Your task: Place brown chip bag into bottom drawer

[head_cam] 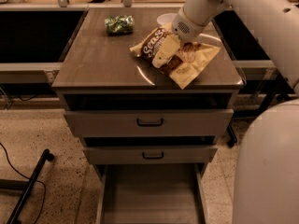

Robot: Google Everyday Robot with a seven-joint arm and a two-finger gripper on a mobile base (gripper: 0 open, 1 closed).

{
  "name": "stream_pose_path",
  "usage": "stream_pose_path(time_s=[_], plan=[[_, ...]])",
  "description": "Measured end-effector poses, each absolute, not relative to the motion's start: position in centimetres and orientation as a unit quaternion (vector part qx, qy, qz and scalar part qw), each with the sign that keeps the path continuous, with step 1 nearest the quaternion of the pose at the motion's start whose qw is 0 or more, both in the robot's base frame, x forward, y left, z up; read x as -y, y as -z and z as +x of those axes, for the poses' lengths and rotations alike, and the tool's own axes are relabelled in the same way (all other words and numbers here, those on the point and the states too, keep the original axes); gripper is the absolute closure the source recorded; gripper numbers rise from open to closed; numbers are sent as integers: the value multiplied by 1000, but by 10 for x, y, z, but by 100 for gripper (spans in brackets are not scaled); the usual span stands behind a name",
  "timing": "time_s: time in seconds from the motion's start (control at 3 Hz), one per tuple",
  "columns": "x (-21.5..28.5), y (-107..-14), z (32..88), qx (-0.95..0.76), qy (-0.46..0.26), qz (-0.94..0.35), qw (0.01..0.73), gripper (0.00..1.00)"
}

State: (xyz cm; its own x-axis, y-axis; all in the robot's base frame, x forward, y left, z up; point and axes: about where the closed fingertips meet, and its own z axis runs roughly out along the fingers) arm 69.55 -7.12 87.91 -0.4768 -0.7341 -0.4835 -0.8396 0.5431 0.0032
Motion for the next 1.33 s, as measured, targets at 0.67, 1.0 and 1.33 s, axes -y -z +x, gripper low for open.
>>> stream_pose_path(time_s=[0.67, 1.0, 1.33], plan=[[56, -874, 681, -844, -141, -472, 211, 65], [55, -902, 650, -820, -149, -496, 243, 97], [55, -929, 620, -795, -153, -518, 276, 100]])
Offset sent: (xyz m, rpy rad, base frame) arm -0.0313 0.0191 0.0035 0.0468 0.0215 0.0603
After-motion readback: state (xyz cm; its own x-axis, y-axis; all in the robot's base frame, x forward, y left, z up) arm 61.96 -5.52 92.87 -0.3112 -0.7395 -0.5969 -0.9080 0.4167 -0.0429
